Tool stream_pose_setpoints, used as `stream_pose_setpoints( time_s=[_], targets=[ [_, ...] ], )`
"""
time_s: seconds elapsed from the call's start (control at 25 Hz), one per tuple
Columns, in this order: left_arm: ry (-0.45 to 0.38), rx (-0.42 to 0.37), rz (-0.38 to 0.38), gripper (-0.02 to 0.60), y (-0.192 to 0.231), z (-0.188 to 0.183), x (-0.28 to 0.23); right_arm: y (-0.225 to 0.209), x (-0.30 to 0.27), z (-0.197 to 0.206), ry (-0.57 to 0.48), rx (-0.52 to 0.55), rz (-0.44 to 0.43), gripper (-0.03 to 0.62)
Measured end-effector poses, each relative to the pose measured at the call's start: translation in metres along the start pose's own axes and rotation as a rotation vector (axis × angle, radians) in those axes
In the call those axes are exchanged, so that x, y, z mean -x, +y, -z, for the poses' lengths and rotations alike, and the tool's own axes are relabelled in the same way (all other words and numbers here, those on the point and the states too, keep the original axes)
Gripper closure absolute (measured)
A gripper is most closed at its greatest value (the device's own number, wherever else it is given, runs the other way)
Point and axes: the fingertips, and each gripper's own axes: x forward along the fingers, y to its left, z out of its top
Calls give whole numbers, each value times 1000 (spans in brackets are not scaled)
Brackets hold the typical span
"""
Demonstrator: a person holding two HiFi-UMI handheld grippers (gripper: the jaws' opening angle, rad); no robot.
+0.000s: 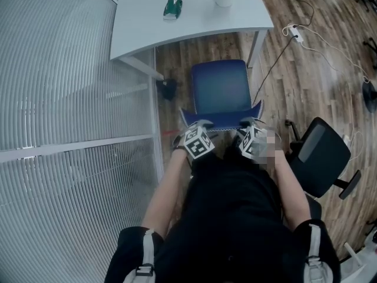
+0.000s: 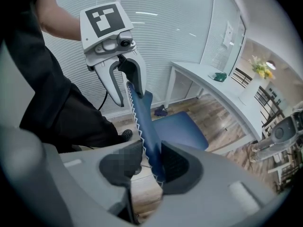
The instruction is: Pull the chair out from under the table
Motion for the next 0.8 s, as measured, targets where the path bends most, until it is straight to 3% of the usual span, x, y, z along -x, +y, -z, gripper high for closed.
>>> stream_pose_setpoints(
  time_s=[0.24, 0.4, 0.64, 0.8],
  targets=[
    [-22, 14, -10, 387, 7, -9, 14, -2, 11, -4, -19, -16, -8, 466],
    [-56, 35, -18, 390, 11, -17, 22, -8, 32, -12, -84, -89, -18, 529],
    [-156, 106, -14, 400, 15, -39, 29, -32, 53, -20, -164, -177, 32, 536],
    [-241, 155, -52, 428, 28, -59, 39, -54, 69, -34, -251, -248, 84, 536]
  ],
)
